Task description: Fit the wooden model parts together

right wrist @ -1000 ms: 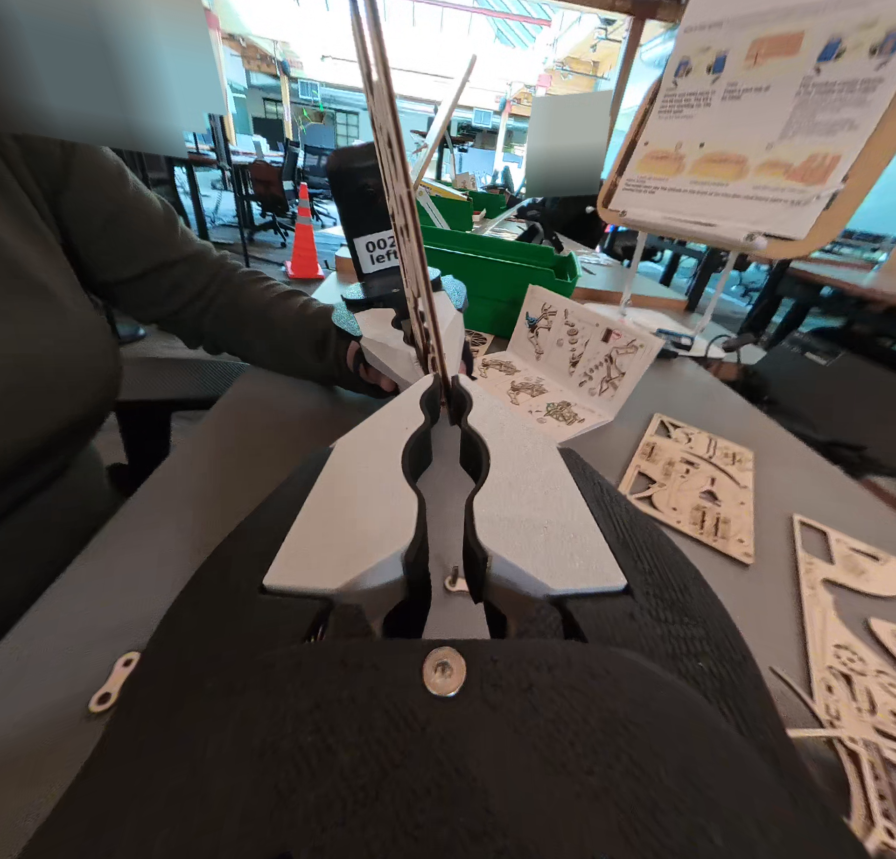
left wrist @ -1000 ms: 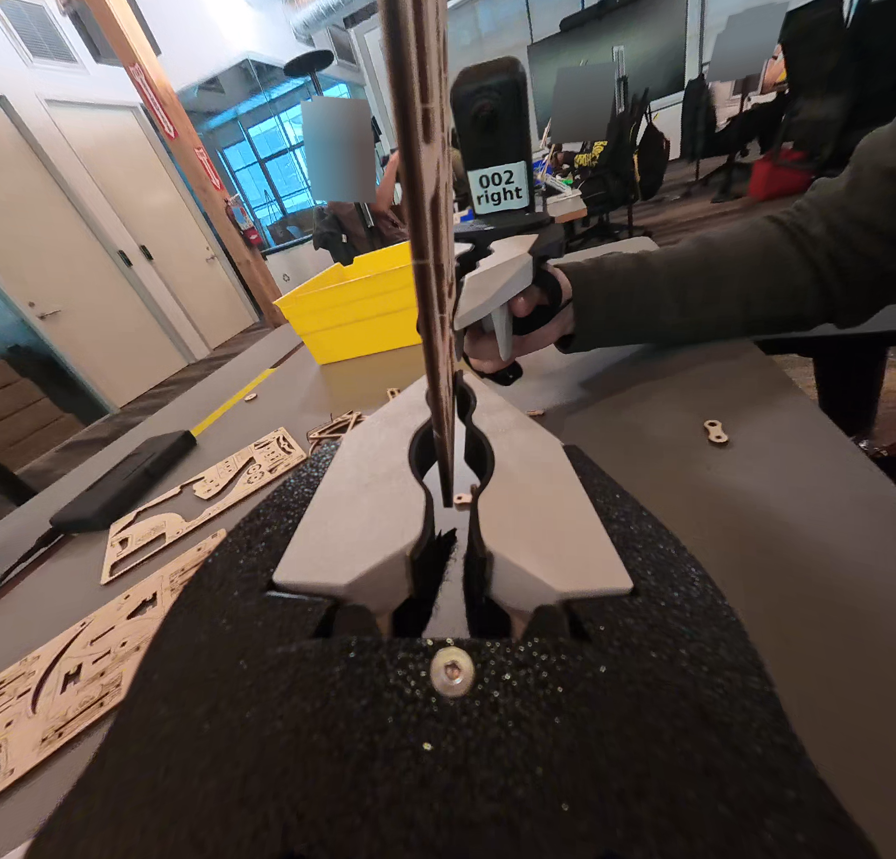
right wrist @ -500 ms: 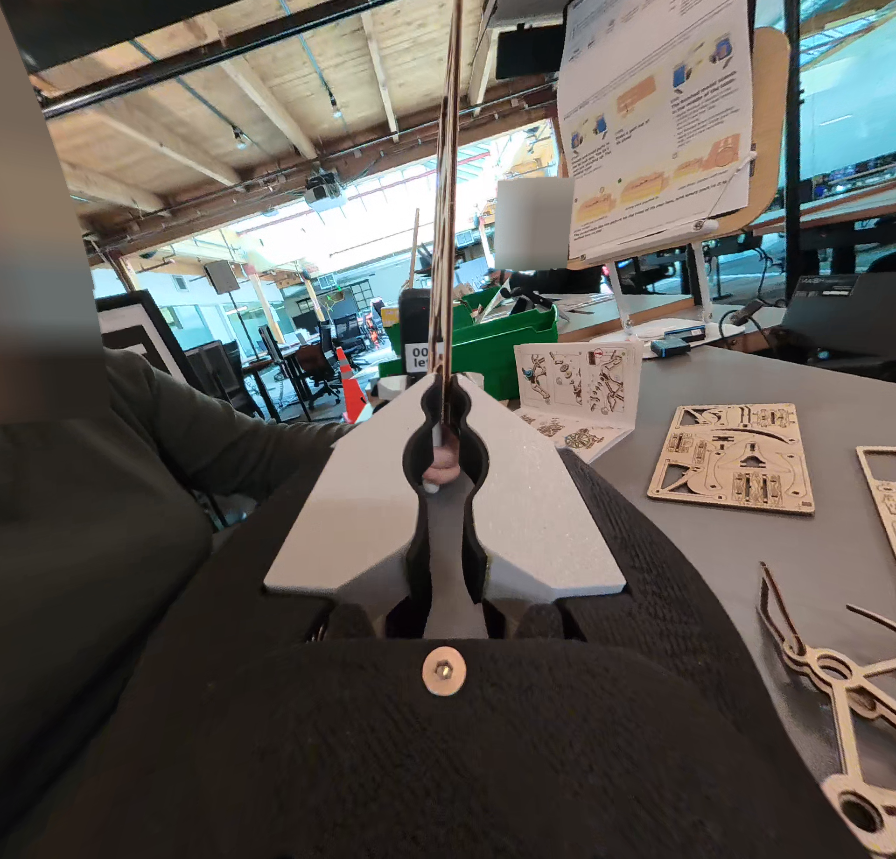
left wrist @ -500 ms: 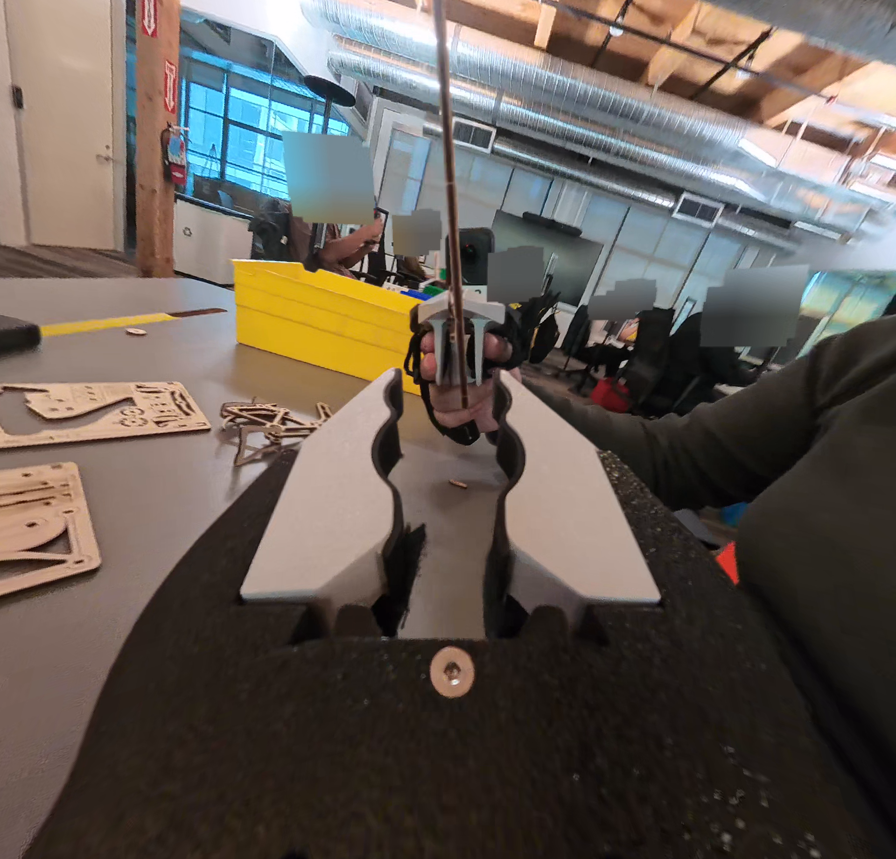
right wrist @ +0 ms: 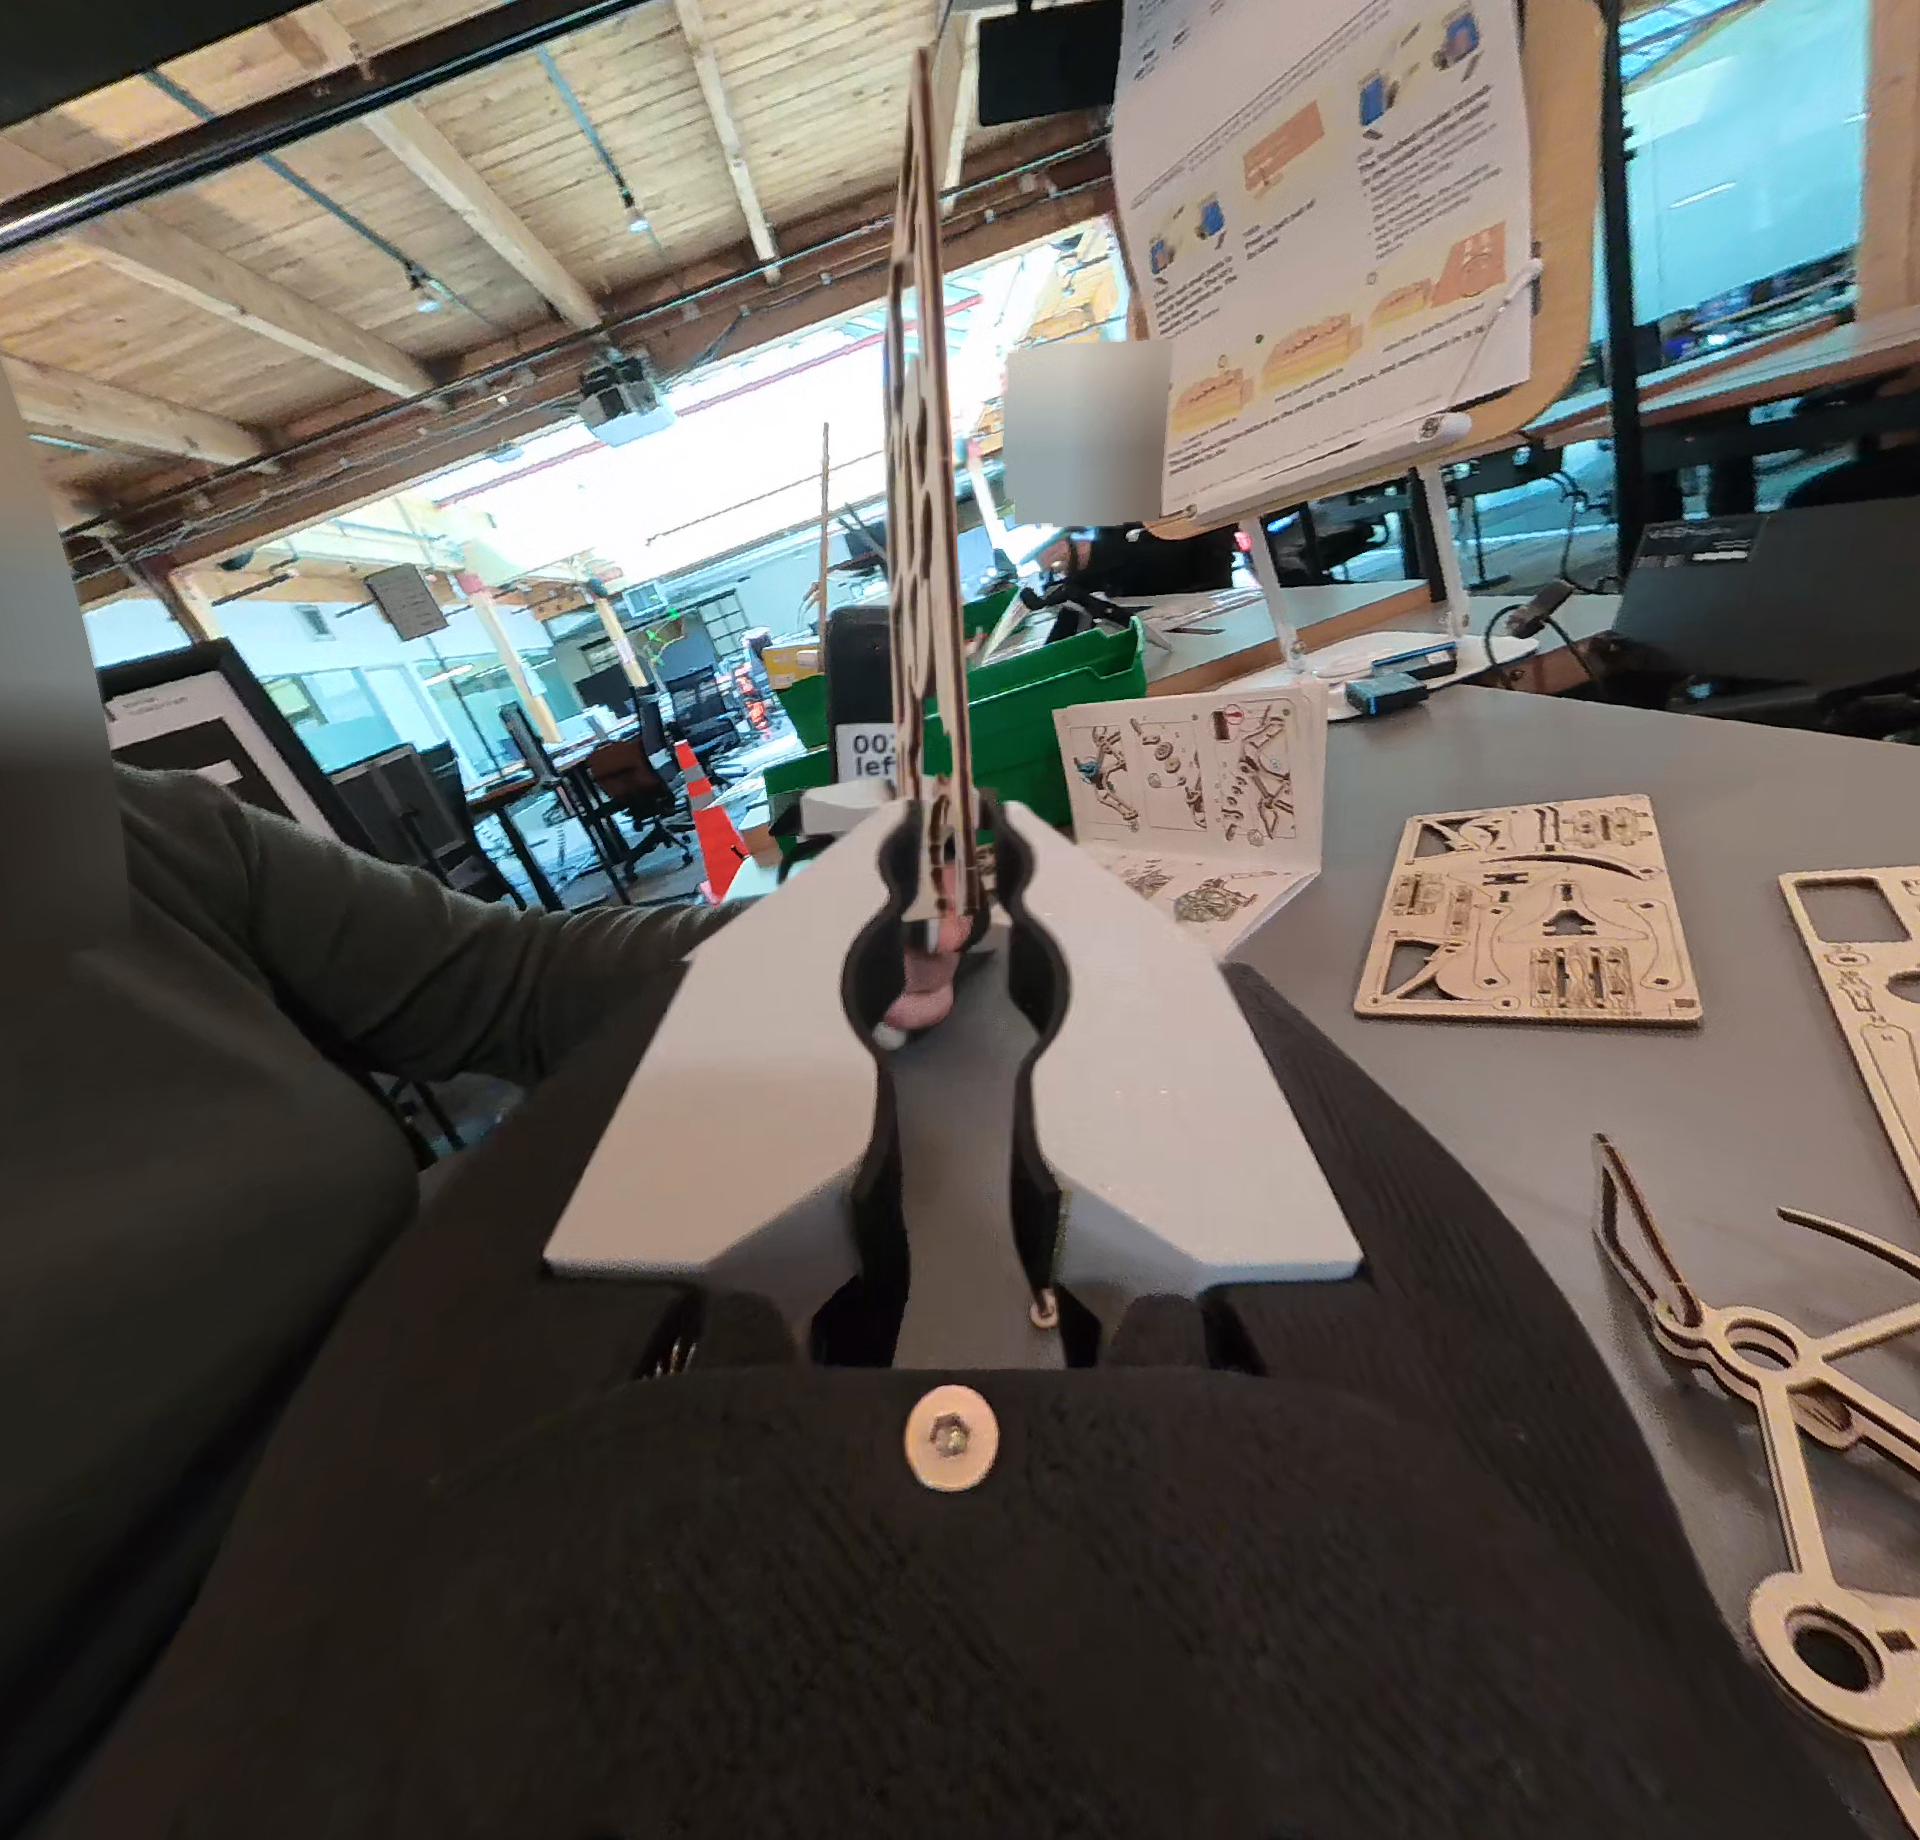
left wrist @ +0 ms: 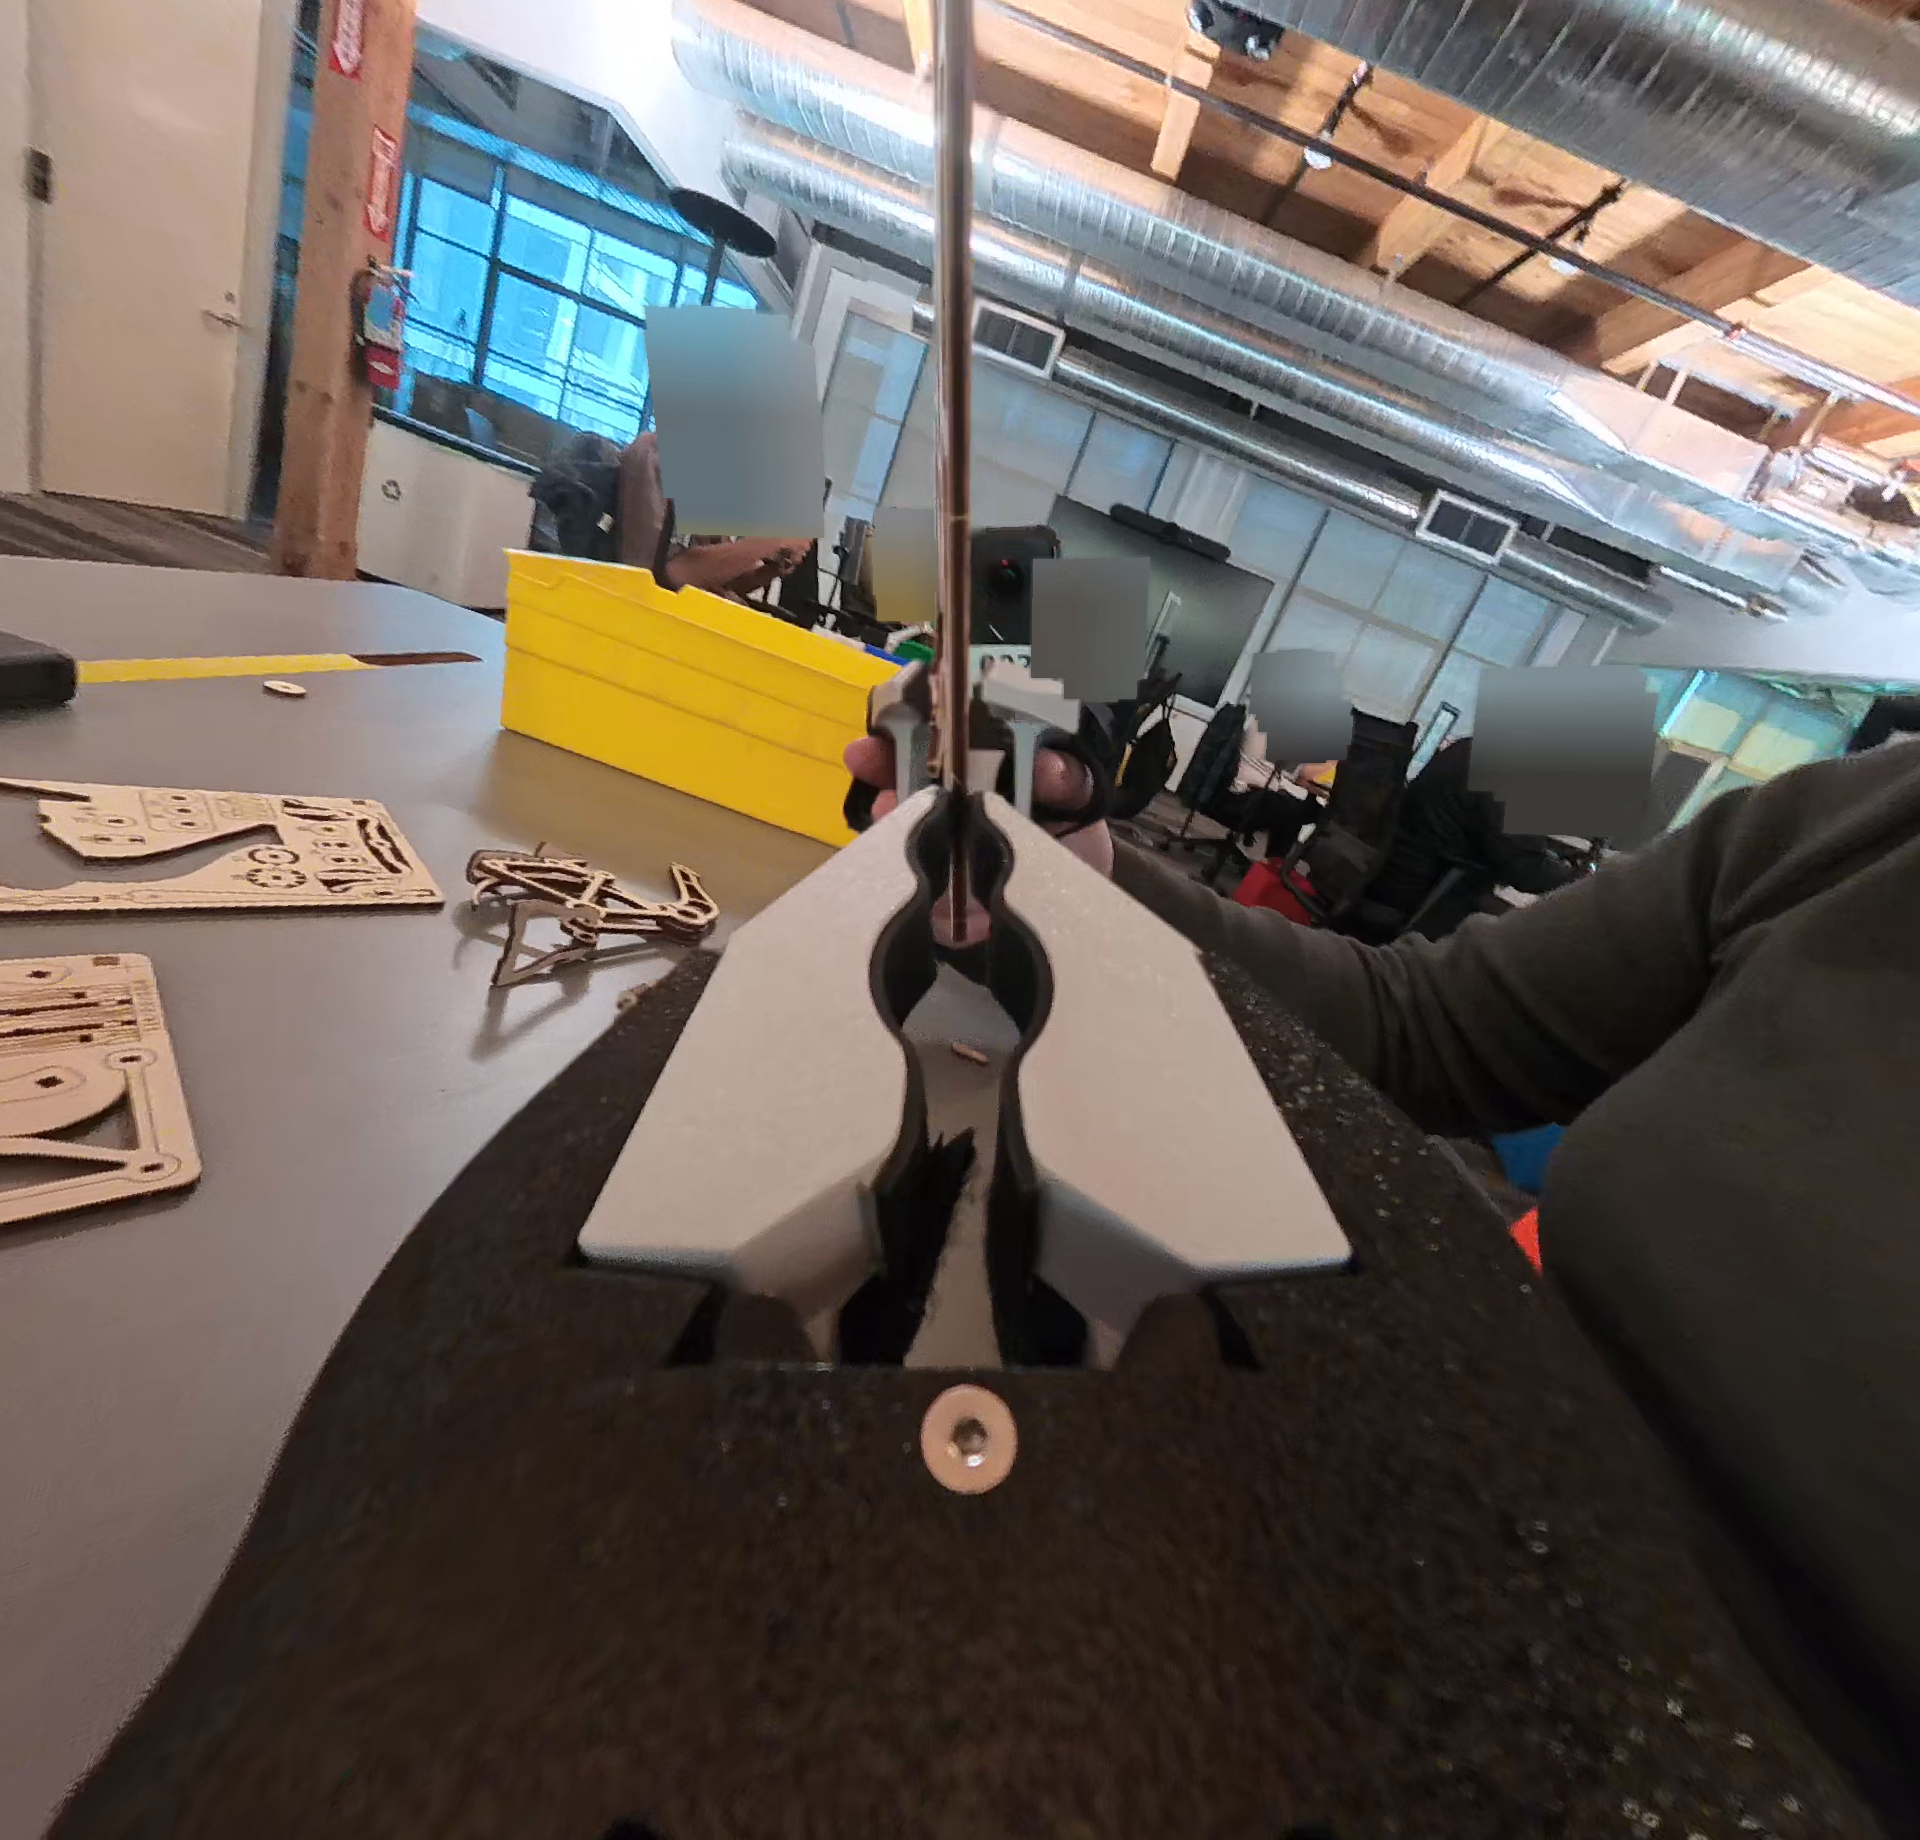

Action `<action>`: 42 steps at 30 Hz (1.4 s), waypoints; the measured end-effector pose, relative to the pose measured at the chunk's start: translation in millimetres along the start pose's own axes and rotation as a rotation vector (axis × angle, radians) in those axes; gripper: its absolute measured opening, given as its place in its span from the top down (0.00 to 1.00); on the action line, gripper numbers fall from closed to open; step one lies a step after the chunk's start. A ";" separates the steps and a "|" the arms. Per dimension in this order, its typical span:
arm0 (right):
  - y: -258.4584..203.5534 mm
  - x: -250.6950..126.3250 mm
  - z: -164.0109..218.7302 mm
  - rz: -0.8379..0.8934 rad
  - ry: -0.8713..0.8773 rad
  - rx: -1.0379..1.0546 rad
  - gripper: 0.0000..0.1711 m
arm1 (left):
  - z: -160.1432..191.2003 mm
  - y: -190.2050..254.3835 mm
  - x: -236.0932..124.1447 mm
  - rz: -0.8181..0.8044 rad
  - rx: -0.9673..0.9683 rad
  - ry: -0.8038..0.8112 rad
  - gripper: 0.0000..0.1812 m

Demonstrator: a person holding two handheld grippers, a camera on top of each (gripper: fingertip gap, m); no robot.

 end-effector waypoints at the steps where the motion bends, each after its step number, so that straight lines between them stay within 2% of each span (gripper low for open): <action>1: 2.2 1.6 2.3 0.016 -0.011 0.005 0.88 | -2.6 -1.8 -1.1 -0.010 -0.004 0.025 1.00; 3: 4.9 7.1 9.5 0.036 -0.038 0.024 0.79 | -7.6 -3.5 -3.3 -0.017 -0.017 0.087 1.00; 5: 4.1 15.2 19.9 0.031 -0.065 0.050 0.76 | -10.7 -4.6 -4.0 -0.018 -0.039 0.138 1.00; 18: -16.1 43.2 36.7 -0.003 -0.036 0.067 0.99 | -2.3 -0.2 6.2 -0.003 -0.063 0.128 1.00; 30: -14.0 35.7 43.0 -0.031 -0.129 0.138 1.00 | 1.5 -2.3 4.8 0.018 -0.166 0.100 0.97; 33: -17.2 33.5 42.1 -0.048 -0.130 0.118 1.00 | 8.2 1.3 9.2 -0.006 -0.095 0.048 1.00; 38: -25.5 34.0 38.5 -0.091 -0.096 0.086 0.99 | 4.4 16.0 9.7 -0.144 0.274 0.055 1.00; 42: -24.7 32.2 40.8 -0.088 -0.095 0.060 0.98 | 8.0 15.8 9.8 -0.168 0.314 0.055 1.00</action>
Point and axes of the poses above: each gripper's, where its closed fingertips meet, x out along the fingers, z out of its underside, y = z × x across the jaws, the point moved 1 cm from there along -x, back along the fingers, and after that the axes turned 3 degrees about z, right-handed, at the moved point
